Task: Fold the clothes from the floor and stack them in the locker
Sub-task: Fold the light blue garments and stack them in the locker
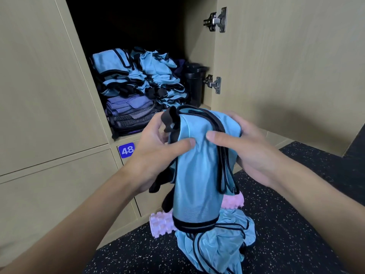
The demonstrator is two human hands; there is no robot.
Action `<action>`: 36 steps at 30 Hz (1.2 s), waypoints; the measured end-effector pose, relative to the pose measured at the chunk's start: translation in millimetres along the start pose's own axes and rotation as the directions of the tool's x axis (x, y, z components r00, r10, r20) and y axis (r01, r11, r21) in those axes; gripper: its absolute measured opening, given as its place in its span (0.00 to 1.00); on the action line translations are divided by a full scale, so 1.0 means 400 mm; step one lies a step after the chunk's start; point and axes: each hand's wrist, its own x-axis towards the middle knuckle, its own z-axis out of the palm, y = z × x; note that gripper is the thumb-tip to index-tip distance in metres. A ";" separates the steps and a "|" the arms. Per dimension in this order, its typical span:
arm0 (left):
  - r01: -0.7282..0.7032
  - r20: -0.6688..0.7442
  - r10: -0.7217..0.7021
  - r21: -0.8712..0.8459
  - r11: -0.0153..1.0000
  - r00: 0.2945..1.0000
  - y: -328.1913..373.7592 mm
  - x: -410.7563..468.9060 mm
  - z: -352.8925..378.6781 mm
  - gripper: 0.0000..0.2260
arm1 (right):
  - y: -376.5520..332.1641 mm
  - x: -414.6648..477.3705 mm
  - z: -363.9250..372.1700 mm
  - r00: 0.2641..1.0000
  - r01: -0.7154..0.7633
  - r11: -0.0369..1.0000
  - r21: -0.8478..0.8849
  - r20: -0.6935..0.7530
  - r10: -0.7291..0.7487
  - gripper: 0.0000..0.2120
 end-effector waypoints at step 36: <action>-0.127 0.075 0.104 0.509 0.851 0.992 0.079 -0.046 0.031 0.16 | -0.050 -0.043 -0.043 0.967 0.048 0.956 -0.290 0.253 0.029 0.26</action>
